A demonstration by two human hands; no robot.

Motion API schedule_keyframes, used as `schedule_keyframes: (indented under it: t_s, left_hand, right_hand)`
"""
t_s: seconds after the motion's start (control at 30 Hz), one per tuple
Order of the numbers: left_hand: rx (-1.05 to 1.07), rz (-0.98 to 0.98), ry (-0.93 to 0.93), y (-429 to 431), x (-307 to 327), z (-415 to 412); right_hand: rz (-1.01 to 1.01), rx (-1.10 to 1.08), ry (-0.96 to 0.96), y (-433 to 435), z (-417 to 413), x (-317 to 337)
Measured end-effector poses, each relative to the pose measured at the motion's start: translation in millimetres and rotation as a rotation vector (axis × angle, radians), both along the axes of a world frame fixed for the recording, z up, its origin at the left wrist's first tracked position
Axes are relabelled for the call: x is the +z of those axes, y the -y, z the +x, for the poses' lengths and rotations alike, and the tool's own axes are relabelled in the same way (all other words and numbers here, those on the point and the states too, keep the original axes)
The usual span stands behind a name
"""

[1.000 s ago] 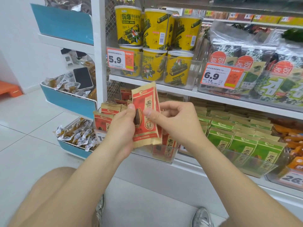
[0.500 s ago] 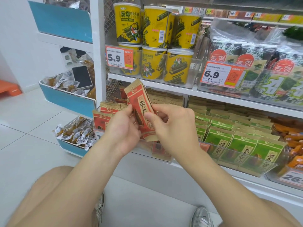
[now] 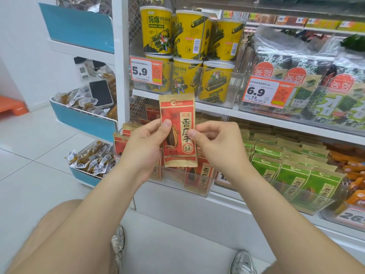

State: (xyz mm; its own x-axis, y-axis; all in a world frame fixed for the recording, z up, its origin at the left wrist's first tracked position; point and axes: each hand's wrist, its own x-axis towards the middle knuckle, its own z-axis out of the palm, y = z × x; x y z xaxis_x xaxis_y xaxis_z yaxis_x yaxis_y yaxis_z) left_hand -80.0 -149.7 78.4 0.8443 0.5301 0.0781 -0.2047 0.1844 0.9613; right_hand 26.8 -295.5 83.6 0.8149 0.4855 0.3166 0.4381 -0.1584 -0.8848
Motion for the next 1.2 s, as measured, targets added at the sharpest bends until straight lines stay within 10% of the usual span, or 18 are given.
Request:
schedule_keyframes:
  t_s: [0.37, 0.67, 0.9, 1.2]
  left_hand:
    - [0.220, 1.057, -0.283, -38, -10, 12]
    - [0.036, 1.305, -0.548, -66, -21, 24]
    - [0.058, 1.396, -0.598, -69, -17, 30]
    - [-0.176, 1.341, -0.491, -65, -6, 36]
  right_hand:
    - [-0.114, 0.029, 0.266, -5, 16, -11]
    - [-0.538, 0.069, 0.420, -26, 14, -32]
    - [-0.422, -0.064, 0.254, -27, 28, -28]
    - [-0.825, 0.091, 0.410, -24, 32, -30]
